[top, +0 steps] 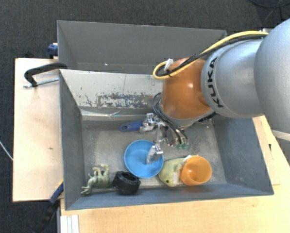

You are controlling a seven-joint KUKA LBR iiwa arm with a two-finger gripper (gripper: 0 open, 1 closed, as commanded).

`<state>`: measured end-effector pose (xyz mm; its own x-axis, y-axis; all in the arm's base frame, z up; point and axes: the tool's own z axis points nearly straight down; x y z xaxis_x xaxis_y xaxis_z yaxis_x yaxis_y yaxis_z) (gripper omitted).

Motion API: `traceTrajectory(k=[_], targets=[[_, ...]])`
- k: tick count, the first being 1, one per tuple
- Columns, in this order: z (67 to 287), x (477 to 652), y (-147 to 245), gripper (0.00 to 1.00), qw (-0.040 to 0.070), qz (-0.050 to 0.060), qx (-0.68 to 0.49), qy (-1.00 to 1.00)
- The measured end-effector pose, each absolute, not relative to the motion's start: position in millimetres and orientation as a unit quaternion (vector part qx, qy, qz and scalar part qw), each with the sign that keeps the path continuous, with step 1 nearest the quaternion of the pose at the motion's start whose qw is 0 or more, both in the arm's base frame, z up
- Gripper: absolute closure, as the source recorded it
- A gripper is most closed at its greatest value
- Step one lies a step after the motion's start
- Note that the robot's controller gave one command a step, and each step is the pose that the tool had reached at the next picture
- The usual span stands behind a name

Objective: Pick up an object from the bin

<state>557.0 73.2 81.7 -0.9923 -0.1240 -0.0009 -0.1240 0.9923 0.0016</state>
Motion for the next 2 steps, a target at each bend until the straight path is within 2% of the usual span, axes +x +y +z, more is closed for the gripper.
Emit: traceTrajectory(k=[1,2], targets=[[84.5,558.1,74.5,1.00,0.001,0.002,-0.062,0.998],[258.9,559.2,71.8,1.00,0.008,0.001,-0.070,0.998]])
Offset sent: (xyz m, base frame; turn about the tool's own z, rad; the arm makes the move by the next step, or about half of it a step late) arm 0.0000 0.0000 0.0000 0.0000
